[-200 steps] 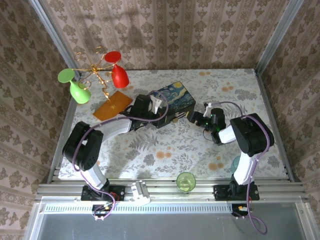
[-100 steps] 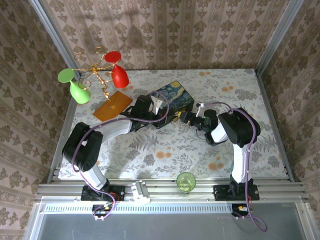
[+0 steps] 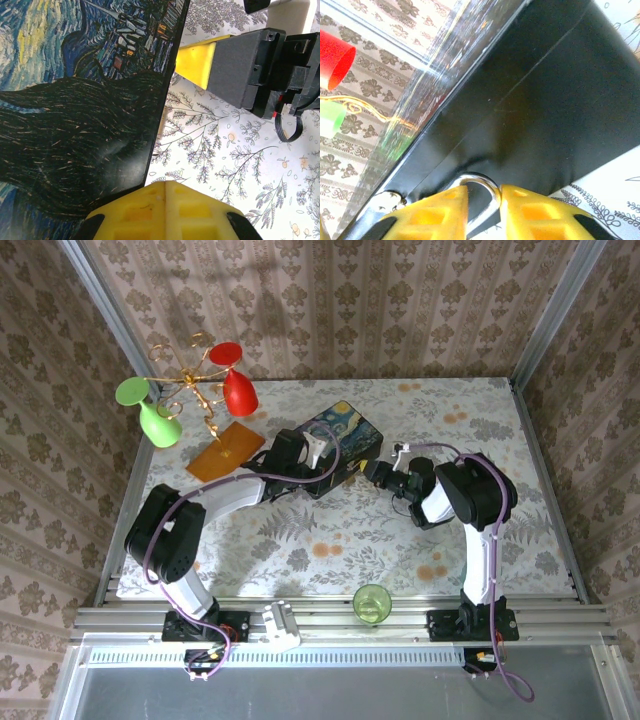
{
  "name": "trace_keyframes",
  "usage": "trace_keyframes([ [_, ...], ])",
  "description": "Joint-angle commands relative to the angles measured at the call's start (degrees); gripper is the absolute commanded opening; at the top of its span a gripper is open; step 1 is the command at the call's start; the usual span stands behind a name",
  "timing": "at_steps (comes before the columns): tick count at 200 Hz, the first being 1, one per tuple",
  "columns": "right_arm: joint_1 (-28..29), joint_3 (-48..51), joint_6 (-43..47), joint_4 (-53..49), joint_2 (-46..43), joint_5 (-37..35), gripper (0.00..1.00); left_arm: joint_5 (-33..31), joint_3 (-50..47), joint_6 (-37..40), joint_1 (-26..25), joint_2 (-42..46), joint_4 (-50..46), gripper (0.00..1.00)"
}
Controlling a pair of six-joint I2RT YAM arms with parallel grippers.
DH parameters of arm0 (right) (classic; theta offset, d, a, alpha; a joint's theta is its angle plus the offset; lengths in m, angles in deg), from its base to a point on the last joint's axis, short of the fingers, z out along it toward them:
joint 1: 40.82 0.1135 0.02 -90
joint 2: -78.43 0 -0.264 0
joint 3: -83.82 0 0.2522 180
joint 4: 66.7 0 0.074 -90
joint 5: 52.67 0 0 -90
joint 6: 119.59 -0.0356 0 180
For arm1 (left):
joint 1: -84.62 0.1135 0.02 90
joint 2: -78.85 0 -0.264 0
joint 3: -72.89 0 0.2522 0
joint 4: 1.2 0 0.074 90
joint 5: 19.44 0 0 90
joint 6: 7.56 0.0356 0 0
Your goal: Unlock the padlock with the key
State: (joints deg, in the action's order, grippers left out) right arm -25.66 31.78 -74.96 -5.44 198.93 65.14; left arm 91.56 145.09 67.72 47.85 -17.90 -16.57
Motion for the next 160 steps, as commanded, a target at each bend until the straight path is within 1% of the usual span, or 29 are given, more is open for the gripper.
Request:
trace_keyframes([
  [1,0.3,0.6,0.2,0.6,0.9,2.1,0.2,-2.9,-2.9,0.4,-0.5,-4.0,-14.3,0.0],
  [10,0.3,1.4,0.7,0.6,0.5,2.1,0.19,-3.1,-2.8,0.4,-0.5,-4.0,-14.3,0.0],
  [21,0.3,2.1,1.5,0.5,-0.1,2.1,0.15,-3.2,-2.8,0.4,-0.5,-3.9,-14.5,0.0],
  [39,0.2,2.7,1.8,0.6,-0.3,0.5,0.12,-3.2,-2.9,0.4,-0.5,-3.9,-14.5,0.0],
  [57,1.0,1.2,0.6,0.6,0.8,0.5,0.12,-3.2,-3.1,0.4,-0.5,-3.9,-14.2,0.0],
  [69,2.0,0.8,0.8,0.6,1.0,-1.6,0.11,-3.2,-3.3,0.4,-0.5,-4.0,-14.2,0.0],
  [76,2.4,0.5,0.7,0.6,1.1,-2.5,0.14,-3.2,-3.2,0.5,-0.5,-4.2,-14.3,0.0],
  [79,2.6,0.3,0.5,0.6,1.2,-2.7,0.19,-3.2,-3.2,0.5,-0.5,-4.2,-14.3,0.0],
  [80,2.6,0.1,0.3,0.6,1.3,-2.7,0.23,-3.2,-3.2,0.6,-0.5,-4.2,-14.4,0.0],
  [86,2.6,0.1,-0.2,0.8,1.3,-2.8,0.29,-3.1,-3.2,0.6,-0.5,-4.3,-14.4,0.0],
  [98,3.1,0.4,0.1,0.7,0.8,-3.0,0.31,-3.1,-3.0,0.7,-0.6,-4.2,-14.6,0.0],
  [118,3.1,3.5,0.1,0.9,-1.3,-5.7,0.33,-3.2,-2.8,0.8,-0.6,-4.1,-14.8,0.0],
  [128,3.0,3.8,0.1,0.7,-1.8,-5.1,0.39,-3.2,-2.5,0.7,-0.8,-4.1,-14.7,0.0],
  [135,3.0,3.2,0.1,0.6,-1.6,-4.5,0.41,-3.2,-2.5,0.7,-1.0,-4.2,-14.8,0.0],
  [147,3.1,1.3,-0.9,0.6,0.0,-4.1,0.42,-3.1,-2.5,0.6,-1.2,-4.2,-14.6,0.0],
  [160,3.4,-0.9,-2.5,0.9,2.0,-4.5,0.4,-2.8,-2.5,0.5,-1.3,-4.4,-14.2,0.0],
])
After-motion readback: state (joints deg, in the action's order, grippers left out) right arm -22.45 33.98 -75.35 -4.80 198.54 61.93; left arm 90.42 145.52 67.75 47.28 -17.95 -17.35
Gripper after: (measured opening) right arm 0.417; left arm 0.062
